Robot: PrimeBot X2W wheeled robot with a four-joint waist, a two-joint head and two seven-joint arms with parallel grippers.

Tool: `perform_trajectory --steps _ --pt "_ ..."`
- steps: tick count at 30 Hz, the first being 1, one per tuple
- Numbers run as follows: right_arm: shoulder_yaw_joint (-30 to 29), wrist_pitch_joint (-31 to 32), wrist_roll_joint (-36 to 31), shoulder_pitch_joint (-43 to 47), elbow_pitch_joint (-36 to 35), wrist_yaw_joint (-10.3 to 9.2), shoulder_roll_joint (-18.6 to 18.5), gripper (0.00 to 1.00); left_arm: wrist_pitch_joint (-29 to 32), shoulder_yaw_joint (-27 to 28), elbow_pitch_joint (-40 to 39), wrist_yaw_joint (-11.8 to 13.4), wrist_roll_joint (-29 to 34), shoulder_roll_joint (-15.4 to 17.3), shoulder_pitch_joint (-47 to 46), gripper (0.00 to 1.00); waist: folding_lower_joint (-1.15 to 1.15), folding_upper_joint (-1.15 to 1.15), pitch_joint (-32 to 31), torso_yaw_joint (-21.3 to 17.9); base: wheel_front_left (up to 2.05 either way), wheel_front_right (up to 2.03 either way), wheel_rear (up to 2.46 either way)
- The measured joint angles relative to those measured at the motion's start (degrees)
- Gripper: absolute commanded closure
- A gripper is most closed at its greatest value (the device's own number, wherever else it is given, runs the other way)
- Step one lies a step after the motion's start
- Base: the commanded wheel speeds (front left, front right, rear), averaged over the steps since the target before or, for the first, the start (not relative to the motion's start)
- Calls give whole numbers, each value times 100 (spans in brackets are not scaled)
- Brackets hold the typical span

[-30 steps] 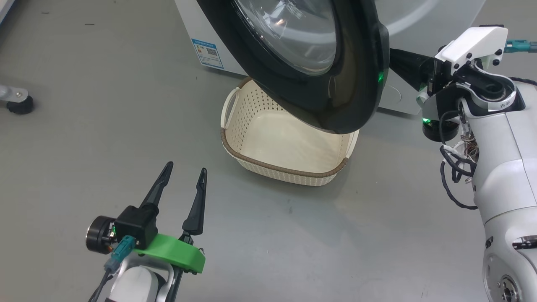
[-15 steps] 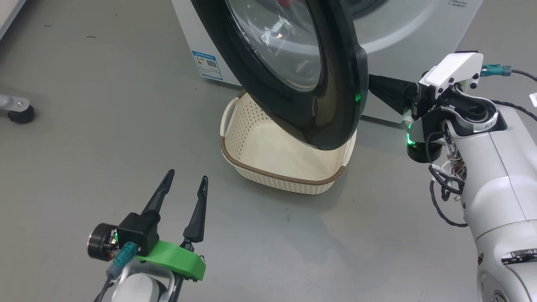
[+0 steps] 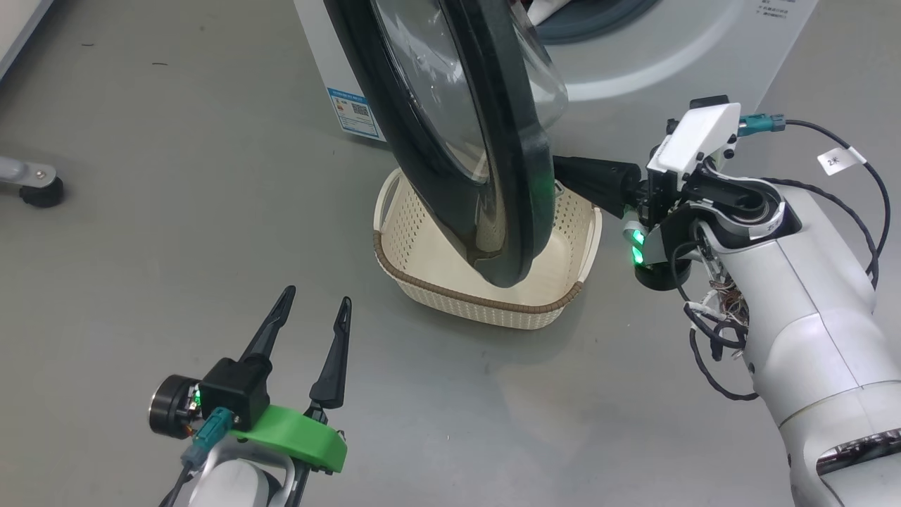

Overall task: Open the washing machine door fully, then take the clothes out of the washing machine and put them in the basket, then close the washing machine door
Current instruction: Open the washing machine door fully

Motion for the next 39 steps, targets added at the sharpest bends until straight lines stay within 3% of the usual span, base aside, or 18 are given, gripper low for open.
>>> perform_trajectory --steps 14,22,29,35,39 --pt "1258 -300 745 255 -668 -110 0 100 0 -34 -2 0 -1 0 0 0 0 0 -10 45 0 0 0" --pt "1839 -622 1110 357 -1040 -250 -3 100 0 -55 -23 0 -1 0 1 0 0 0 10 77 0 0 0" --pt "2190 -942 1254 357 -1223 -258 8 100 0 -64 -27 0 -7 0 1 0 0 0 23 87 0 0 0" --pt "2320 -1290 1104 357 -1148 -164 18 100 0 68 -23 33 -8 1 5 0 0 0 -68 22 0 0 0" --pt "2406 -1650 520 354 -1012 12 26 100 0 201 -24 42 1 1 29 0 0 0 -157 -83 0 0 0"
